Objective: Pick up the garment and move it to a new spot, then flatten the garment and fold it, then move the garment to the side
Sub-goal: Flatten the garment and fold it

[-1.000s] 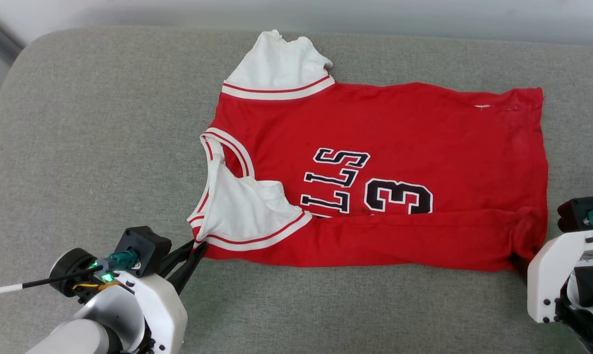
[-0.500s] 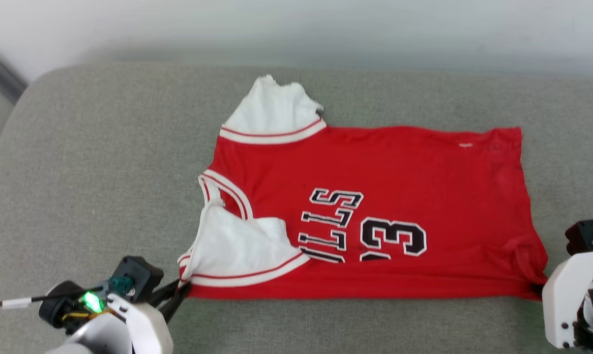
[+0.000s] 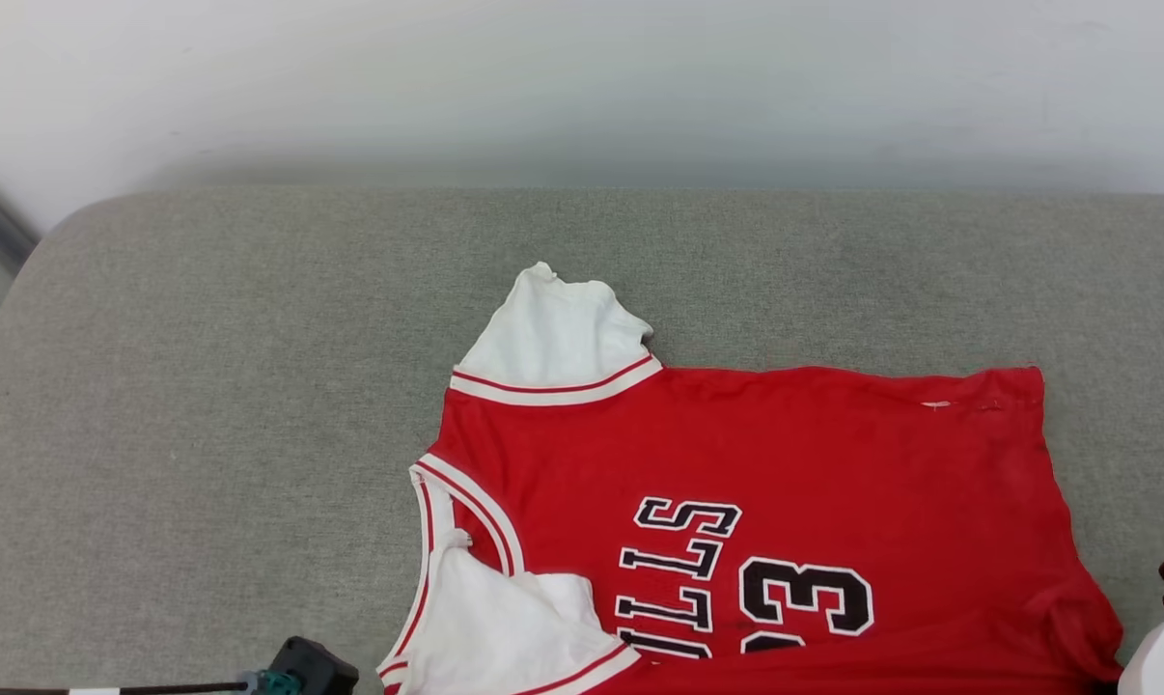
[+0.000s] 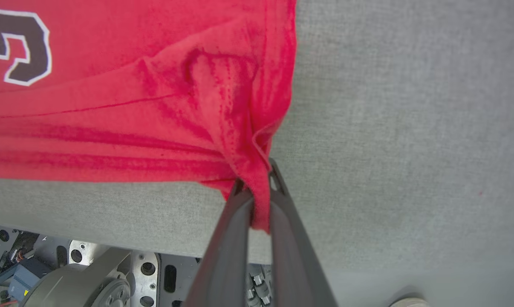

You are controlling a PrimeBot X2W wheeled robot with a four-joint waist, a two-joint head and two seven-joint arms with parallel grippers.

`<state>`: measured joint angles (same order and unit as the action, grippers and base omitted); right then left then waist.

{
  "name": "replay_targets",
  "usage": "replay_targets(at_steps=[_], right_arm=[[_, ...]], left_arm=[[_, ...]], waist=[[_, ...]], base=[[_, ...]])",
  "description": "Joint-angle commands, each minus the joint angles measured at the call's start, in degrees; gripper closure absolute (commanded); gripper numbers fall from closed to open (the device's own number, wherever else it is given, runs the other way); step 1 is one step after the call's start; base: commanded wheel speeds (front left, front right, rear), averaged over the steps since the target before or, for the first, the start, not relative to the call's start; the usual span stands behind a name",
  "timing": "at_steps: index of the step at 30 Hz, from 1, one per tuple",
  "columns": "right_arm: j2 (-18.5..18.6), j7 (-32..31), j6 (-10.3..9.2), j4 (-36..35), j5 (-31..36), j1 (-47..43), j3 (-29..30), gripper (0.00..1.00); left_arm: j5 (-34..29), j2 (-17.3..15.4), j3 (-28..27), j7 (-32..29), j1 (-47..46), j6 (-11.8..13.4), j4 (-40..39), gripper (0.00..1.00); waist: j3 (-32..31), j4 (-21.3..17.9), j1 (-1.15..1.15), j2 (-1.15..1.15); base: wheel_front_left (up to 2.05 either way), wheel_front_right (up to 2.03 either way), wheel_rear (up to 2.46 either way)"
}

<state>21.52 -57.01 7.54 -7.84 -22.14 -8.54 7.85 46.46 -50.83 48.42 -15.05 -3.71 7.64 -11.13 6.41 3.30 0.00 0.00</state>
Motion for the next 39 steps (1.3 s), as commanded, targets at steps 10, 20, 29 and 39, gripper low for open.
replay_targets(at_steps=[10,20,29,39], right_arm=[[-2.39,3.02,-0.07,4.44,-0.36,-0.67,-0.73,0.0],[-1.49,11.98,-0.06,0.07,-2.03,3.9,-0.65,0.0],[-4.13,32.42,-0.06,-5.52,-0.68,7.72,-0.7,0.0],[-7.2,49.06,-0.06,-7.22,3.5,6.27,-2.4,0.0]], left_arm=[[-0.36,3.75,0.36,3.03,-0.55,-0.72,4.41,0.0],[-1.93,5.94,-6.29,15.24,-3.57,1.83,4.04,0.0],[-3.43,11.91,-14.87,29.15,-3.25,8.03,4.71,0.0],[-12.91,17.22,-24.61,30.31,0.24,7.56,0.37,0.0]], waist=[[-0.57,0.13,0.0,0.0],[-2.69,0.12,0.0,0.0],[-3.37,-0.88,0.0,0.0],[-2.26,-1.99,0.0,0.0]], base=[[0.0,0.0,0.0],[0.0,0.0,0.0],[0.0,0.0,0.0],[0.0,0.0,0.0]])
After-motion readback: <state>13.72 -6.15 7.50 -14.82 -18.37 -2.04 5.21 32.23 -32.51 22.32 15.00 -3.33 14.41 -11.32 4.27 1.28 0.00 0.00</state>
